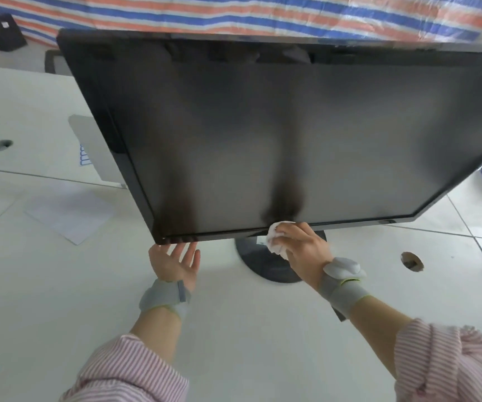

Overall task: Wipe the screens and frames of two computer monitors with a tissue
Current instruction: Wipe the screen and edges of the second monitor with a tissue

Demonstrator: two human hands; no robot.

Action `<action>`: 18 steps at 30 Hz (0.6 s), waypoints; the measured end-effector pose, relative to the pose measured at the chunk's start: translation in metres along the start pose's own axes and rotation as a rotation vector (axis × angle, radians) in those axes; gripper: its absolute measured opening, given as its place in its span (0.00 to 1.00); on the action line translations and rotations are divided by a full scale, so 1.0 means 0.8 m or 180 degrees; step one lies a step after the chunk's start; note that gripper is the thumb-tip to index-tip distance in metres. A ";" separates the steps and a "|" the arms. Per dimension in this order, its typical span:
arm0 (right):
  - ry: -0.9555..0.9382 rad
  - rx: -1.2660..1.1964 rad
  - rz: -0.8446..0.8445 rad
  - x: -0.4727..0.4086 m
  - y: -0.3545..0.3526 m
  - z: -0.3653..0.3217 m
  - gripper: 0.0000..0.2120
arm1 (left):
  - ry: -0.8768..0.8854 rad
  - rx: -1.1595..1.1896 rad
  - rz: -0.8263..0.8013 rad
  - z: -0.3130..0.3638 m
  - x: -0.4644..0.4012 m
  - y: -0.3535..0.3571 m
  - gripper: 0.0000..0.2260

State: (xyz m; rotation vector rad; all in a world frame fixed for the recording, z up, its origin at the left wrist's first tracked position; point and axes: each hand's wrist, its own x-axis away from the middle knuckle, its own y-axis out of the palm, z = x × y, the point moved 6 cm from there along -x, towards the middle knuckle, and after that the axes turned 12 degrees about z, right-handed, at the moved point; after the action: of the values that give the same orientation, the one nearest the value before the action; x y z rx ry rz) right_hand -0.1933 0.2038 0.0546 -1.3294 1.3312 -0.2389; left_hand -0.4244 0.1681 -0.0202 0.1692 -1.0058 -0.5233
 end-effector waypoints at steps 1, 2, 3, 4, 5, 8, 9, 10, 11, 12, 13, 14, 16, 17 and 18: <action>0.0062 0.0024 0.0067 0.003 -0.010 0.016 0.16 | -0.0186 0.0163 -0.0044 -0.017 0.006 0.006 0.16; 0.0141 0.0033 0.0106 0.007 -0.017 0.032 0.18 | -0.0354 0.0273 -0.0090 -0.033 0.011 0.014 0.17; 0.0267 0.0025 0.0131 0.010 -0.025 0.047 0.20 | -0.0499 0.0356 -0.0143 -0.047 0.017 0.021 0.18; 0.0454 0.0003 0.0144 0.015 -0.034 0.066 0.20 | -0.0624 0.0405 -0.0207 -0.062 0.024 0.031 0.18; 0.0669 0.0005 0.0157 0.021 -0.045 0.087 0.20 | -0.0708 0.0430 -0.0271 -0.076 0.030 0.042 0.19; 0.1322 0.0126 0.0427 0.036 -0.080 0.155 0.18 | -0.0775 0.0434 -0.0445 -0.104 0.050 0.067 0.22; 0.1514 0.0175 0.0527 0.041 -0.093 0.177 0.18 | -0.0756 0.0412 -0.0478 -0.112 0.055 0.073 0.23; 0.1663 0.0179 0.0594 0.045 -0.103 0.196 0.18 | -0.0733 0.0391 -0.0504 -0.120 0.059 0.077 0.23; 0.1786 0.0155 0.0623 0.049 -0.112 0.214 0.18 | -0.0704 0.0374 -0.0521 -0.129 0.063 0.082 0.23; 0.1934 0.0116 0.0655 0.056 -0.123 0.232 0.18 | -0.0684 0.0322 -0.0476 -0.142 0.067 0.085 0.23; 0.2152 0.0060 0.0717 0.057 -0.126 0.241 0.17 | -0.0653 0.0249 -0.0448 -0.142 0.065 0.083 0.23; 0.2433 -0.0013 0.0816 0.063 -0.134 0.256 0.17 | -0.0604 0.0126 -0.0438 -0.151 0.069 0.084 0.23; 0.2849 0.0012 0.0837 0.079 -0.146 0.283 0.15 | -0.0502 -0.0209 -0.0428 -0.169 0.076 0.085 0.22; 0.2913 0.0086 0.0732 0.088 -0.148 0.292 0.14 | -0.0446 -0.0421 -0.0418 -0.179 0.082 0.085 0.22; 0.2947 0.0116 0.0595 0.098 -0.149 0.298 0.14 | -0.0386 -0.0655 -0.0433 -0.187 0.090 0.083 0.21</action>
State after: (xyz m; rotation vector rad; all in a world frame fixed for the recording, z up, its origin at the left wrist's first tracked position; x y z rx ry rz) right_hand 0.0822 0.2347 0.0330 -1.0698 2.1867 -0.8093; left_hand -0.2456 0.1751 -0.0213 0.0224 -1.0558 -0.7648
